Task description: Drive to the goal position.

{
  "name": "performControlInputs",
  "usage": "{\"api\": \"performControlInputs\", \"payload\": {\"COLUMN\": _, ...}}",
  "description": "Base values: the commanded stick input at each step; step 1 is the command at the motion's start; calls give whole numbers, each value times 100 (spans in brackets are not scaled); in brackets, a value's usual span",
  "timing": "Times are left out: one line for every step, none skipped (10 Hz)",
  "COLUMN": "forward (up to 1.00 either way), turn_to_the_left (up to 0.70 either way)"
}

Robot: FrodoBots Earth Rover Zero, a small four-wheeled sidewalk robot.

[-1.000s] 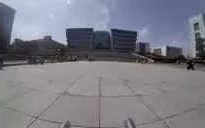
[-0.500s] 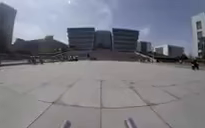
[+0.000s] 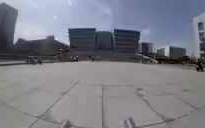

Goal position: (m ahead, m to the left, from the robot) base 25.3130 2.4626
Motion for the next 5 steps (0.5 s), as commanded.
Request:
{"api": "performControlInputs", "payload": {"forward": 85, "turn_to_the_left": 0}}
{"api": "performControlInputs", "payload": {"forward": 85, "turn_to_the_left": 0}}
{"api": "performControlInputs", "payload": {"forward": 85, "turn_to_the_left": -3}}
{"api": "performControlInputs", "payload": {"forward": 85, "turn_to_the_left": -15}}
{"api": "performControlInputs", "payload": {"forward": 85, "turn_to_the_left": -28}}
